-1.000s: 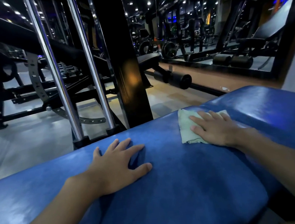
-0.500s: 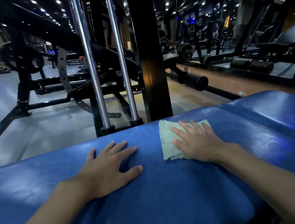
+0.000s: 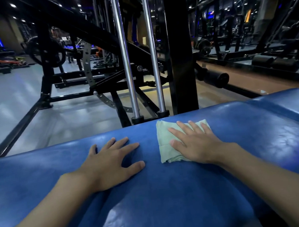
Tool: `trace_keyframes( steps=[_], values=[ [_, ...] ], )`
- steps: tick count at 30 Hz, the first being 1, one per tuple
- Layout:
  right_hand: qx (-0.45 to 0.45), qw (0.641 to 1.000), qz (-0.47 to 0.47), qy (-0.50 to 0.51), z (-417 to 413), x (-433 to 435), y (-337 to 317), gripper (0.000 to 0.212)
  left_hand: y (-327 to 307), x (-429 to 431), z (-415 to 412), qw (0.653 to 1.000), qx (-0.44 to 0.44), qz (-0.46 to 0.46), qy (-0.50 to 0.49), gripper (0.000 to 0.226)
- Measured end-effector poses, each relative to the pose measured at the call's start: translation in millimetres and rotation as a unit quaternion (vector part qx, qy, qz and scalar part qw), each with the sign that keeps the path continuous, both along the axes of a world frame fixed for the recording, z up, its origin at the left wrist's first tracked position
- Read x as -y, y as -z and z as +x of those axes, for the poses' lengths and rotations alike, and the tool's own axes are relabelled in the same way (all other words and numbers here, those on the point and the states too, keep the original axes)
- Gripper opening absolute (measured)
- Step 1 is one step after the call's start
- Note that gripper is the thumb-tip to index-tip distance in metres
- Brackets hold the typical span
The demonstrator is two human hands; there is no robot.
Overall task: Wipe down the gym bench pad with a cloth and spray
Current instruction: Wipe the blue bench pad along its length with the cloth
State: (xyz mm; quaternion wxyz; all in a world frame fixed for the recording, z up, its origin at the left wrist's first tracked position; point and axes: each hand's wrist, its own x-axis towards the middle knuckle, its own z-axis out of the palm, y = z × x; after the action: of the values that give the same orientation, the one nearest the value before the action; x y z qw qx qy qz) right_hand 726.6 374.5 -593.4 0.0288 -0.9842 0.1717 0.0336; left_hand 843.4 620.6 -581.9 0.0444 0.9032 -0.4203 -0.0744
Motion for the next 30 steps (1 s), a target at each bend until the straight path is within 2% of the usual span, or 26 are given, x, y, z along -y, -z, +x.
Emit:
trace_keyframes(
  steps=[6, 10, 16, 20, 25, 28, 30],
  values=[
    [0.007, 1.000, -0.003, -0.021, 17, -54, 1, 0.059, -4, -53, 12, 1.000, 0.000, 0.015, -0.017, 0.092],
    [0.002, 0.999, 0.012, -0.034, 26, -95, 1, 0.059, -2, -91, 20, 1.000, 0.007, 0.006, -0.026, 0.074],
    [0.011, 0.998, 0.023, -0.066, 44, -167, -1, 0.060, -2, -146, 25, 0.999, 0.013, -0.006, -0.040, 0.068],
    [0.008, 0.996, 0.019, -0.090, 58, -220, -2, 0.061, -4, -186, 26, 0.995, 0.029, -0.056, -0.074, 0.060],
    [0.000, 0.991, 0.058, -0.121, 70, -255, -12, 0.058, -14, -202, 14, 0.988, 0.041, -0.102, -0.112, 0.068],
    [0.082, 0.988, 0.088, -0.098, 65, -231, -23, 0.053, -24, -178, 0, 0.981, 0.075, -0.152, -0.095, 0.063],
    [0.134, 0.987, 0.073, -0.048, 57, -204, -24, 0.051, -26, -148, -9, 0.974, 0.104, -0.187, -0.078, 0.050]
  ],
)
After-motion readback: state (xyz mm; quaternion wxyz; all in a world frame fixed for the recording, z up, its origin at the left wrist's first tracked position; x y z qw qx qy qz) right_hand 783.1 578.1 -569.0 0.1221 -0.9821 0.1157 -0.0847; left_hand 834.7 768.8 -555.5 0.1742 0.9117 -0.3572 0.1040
